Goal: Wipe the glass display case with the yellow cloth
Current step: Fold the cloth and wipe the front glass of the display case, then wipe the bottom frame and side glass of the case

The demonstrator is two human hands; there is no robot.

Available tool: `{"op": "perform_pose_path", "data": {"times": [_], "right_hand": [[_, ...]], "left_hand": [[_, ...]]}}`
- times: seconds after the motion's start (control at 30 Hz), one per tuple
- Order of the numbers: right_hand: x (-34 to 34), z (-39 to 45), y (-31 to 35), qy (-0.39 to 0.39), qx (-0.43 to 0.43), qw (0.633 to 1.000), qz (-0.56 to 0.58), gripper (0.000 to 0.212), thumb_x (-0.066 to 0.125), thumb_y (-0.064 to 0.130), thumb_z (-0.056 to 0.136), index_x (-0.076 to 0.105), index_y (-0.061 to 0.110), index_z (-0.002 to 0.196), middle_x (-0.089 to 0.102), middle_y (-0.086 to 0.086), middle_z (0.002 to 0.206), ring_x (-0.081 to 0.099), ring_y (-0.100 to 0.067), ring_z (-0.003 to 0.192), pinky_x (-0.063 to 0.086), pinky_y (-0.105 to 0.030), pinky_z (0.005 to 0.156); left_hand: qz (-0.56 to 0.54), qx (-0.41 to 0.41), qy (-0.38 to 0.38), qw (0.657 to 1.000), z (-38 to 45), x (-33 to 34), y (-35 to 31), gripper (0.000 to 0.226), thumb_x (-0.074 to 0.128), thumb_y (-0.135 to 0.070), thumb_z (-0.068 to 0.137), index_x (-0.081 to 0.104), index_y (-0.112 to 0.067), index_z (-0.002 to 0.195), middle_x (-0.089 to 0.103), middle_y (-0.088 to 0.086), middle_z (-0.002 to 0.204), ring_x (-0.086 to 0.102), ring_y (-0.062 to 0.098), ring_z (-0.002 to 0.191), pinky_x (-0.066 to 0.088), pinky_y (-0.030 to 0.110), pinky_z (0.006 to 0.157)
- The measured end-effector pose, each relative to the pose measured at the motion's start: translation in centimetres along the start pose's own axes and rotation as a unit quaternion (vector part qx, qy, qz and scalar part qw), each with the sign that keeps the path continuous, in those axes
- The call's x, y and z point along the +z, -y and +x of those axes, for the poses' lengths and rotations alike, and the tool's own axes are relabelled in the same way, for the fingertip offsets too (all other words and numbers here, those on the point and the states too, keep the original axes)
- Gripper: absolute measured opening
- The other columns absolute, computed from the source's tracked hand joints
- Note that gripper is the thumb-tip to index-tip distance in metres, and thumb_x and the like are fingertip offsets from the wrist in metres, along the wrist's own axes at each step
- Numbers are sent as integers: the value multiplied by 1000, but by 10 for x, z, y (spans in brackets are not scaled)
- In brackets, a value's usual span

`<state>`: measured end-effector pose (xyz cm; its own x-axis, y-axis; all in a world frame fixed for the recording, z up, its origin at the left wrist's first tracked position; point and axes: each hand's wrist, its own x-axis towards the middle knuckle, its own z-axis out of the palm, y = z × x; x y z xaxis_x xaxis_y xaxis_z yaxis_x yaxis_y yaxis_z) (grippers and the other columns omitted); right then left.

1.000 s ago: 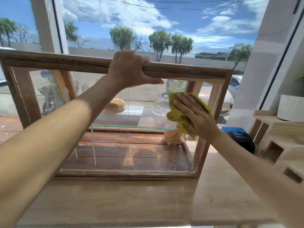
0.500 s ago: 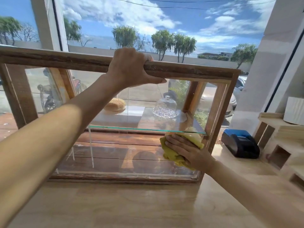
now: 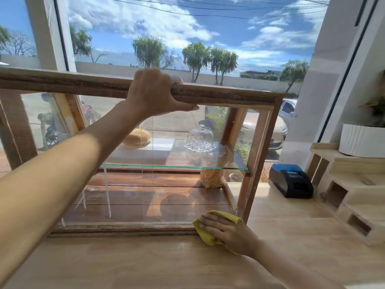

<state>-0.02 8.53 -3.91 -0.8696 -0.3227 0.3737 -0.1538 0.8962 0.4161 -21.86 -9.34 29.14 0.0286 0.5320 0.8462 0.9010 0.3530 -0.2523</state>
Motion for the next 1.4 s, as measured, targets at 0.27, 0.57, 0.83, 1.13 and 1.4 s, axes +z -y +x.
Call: {"op": "perform_pose_path", "data": {"times": [0.27, 0.57, 0.83, 1.13, 1.4], "right_hand": [[-100, 51, -24, -227, 88, 970, -28, 44, 53, 17, 97, 41, 6, 138, 44, -13, 143, 37, -26, 137, 36, -43, 110], [-108, 84, -76, -324, 258, 909, -40, 74, 50, 9, 94, 5, 25, 151, -1, 12, 159, 8, -20, 146, 10, -34, 120], [-49, 47, -37, -299, 315, 900, -36, 65, 42, 16, 100, 3, 18, 152, 0, 4, 160, 8, -23, 146, 12, -38, 120], [10, 3, 30, -152, 406, 901, -36, 57, 32, 24, 101, 11, 2, 149, 29, -20, 151, 21, -31, 143, 13, -35, 120], [7, -4, 52, -62, 459, 886, -27, 69, 36, 11, 89, 4, 2, 149, 37, -21, 145, 5, -24, 145, -1, -32, 117]], "left_hand": [[2, 3, 0, 1000, 0, -1, 0, 88, 34, -90, 56, 74, -22, 95, 62, 5, 53, 58, 23, 55, 36, 25, 61], [6, 4, -7, 1000, 1, 1, 1, 83, 38, -89, 58, 73, -23, 93, 66, 4, 59, 62, 25, 60, 36, 25, 61], [8, 6, 8, 1000, 0, 3, 2, 87, 34, -90, 58, 73, -21, 94, 63, 5, 56, 59, 24, 57, 36, 25, 61], [8, 10, 10, 1000, 0, 3, 2, 90, 33, -91, 57, 73, -20, 96, 63, 8, 56, 59, 25, 57, 38, 27, 62], [-2, 12, 20, 1000, 0, -1, 0, 94, 30, -91, 57, 73, -16, 95, 60, 8, 52, 46, 18, 52, 34, 26, 61]]}}
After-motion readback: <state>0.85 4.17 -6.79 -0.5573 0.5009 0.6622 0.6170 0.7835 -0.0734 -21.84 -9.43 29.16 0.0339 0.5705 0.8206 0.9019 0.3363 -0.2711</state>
